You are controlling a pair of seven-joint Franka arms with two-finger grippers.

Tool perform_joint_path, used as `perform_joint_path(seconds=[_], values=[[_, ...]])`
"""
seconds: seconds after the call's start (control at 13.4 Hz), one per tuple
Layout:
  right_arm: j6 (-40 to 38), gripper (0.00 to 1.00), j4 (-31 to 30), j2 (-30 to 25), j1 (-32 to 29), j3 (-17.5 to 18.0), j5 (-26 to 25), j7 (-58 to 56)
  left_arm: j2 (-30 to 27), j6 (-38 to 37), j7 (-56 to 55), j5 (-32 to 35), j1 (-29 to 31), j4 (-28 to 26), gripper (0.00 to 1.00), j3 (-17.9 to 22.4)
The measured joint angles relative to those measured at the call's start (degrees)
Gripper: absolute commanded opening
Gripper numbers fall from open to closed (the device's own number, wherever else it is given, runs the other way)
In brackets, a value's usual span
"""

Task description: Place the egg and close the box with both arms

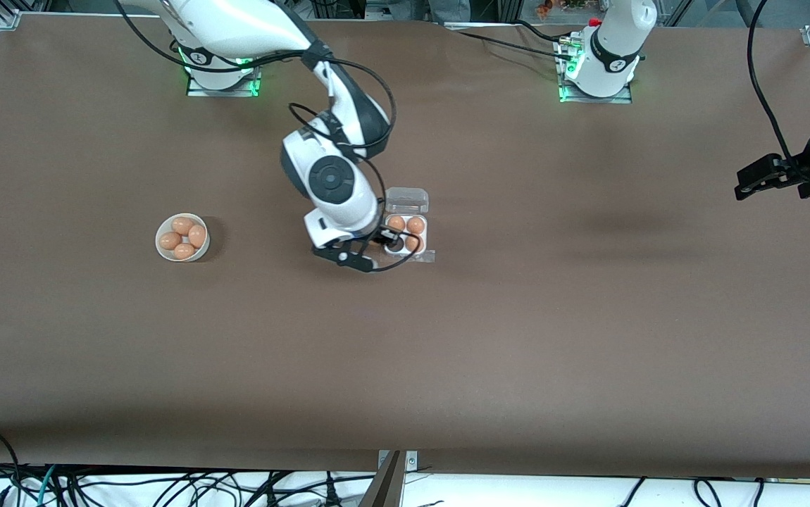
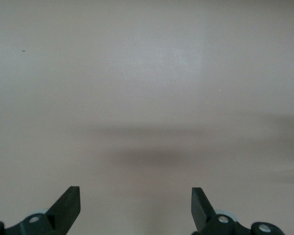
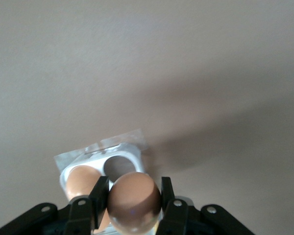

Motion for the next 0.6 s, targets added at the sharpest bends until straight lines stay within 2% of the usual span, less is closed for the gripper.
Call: perform_joint_path(seconds=[0.6], values=[[0.9, 0.19, 2.4, 4.0, 3.2, -0.1, 0.0, 0.9, 0.1, 0.0, 0.0, 0.0, 0.0, 0.0, 1.0, 0.0]])
